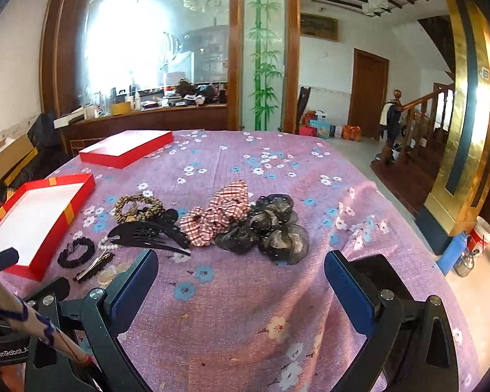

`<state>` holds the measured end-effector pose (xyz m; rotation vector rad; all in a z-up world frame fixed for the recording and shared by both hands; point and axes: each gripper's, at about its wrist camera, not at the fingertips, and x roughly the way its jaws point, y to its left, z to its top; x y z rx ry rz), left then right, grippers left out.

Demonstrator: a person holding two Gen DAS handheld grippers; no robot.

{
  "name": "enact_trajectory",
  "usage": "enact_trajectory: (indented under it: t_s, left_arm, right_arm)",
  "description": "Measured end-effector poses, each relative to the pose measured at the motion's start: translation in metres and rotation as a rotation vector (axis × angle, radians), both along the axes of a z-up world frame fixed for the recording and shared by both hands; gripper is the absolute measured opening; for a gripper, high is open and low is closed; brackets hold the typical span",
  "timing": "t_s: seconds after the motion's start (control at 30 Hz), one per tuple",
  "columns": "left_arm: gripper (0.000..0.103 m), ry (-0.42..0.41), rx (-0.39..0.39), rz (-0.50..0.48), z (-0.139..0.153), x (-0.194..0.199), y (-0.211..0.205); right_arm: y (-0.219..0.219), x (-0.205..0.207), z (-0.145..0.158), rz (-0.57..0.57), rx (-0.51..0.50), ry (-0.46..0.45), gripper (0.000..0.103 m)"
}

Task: Organize jewelry
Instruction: 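Move both tools toward the pile of hair accessories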

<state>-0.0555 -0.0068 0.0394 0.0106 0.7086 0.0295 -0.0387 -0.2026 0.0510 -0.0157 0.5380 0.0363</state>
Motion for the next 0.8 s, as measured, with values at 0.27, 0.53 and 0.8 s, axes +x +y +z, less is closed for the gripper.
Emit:
enact_trajectory:
  t_s: [0.27, 0.53, 0.8]
  left_arm:
    - [0.103, 0.020, 0.002, -0.002, -0.0033, 0.0027, 0.0010]
    - [0.103, 0.026, 0.001, -0.005, -0.0054, 0.0044, 0.0009]
    - [0.103, 0.031, 0.002, -0.005, -0.0071, 0.0054, 0.0009]
  right_arm:
    - [-0.0051, -0.0001, 0.0004, 0.031, 0.061, 0.018, 0.100]
    - [-0.0057, 0.0002, 0.0008, 0.045, 0.086, 0.031, 0.100]
    - [-0.0078, 0.0009, 0.0007, 0.050, 0.099, 0.034, 0.100]
